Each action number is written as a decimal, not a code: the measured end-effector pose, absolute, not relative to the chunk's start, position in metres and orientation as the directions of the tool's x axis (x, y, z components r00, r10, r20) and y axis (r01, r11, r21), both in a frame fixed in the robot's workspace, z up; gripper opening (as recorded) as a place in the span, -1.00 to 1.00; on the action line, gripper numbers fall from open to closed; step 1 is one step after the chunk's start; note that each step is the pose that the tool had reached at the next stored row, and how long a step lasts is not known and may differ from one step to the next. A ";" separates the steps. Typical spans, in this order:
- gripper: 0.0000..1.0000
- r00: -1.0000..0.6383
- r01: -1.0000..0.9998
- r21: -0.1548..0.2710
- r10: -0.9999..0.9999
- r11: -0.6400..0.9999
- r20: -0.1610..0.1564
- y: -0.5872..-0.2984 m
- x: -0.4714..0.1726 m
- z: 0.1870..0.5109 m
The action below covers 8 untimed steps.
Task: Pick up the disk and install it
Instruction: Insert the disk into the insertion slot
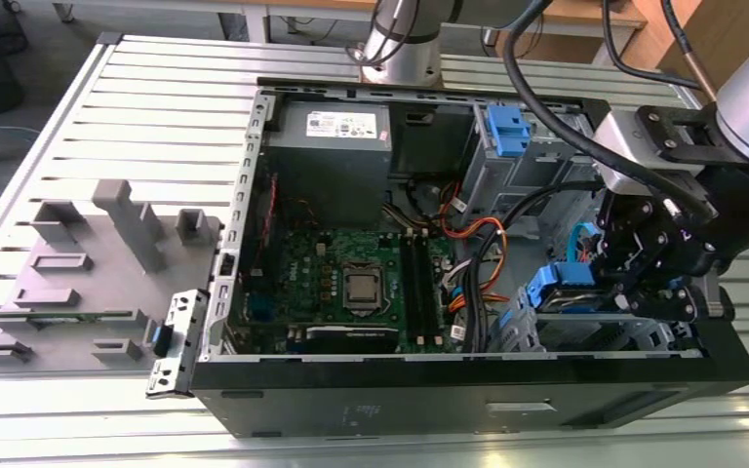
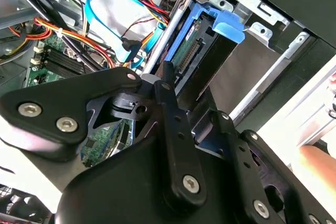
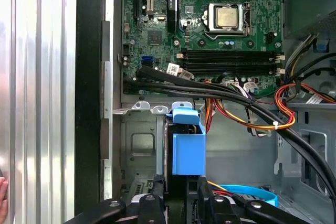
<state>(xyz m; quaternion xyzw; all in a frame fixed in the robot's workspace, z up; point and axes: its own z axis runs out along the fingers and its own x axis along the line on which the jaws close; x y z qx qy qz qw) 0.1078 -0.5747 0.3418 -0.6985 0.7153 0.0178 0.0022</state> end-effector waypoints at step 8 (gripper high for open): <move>-0.15 -0.024 -1.000 0.019 -0.999 0.024 -0.029 -0.575 0.107 0.342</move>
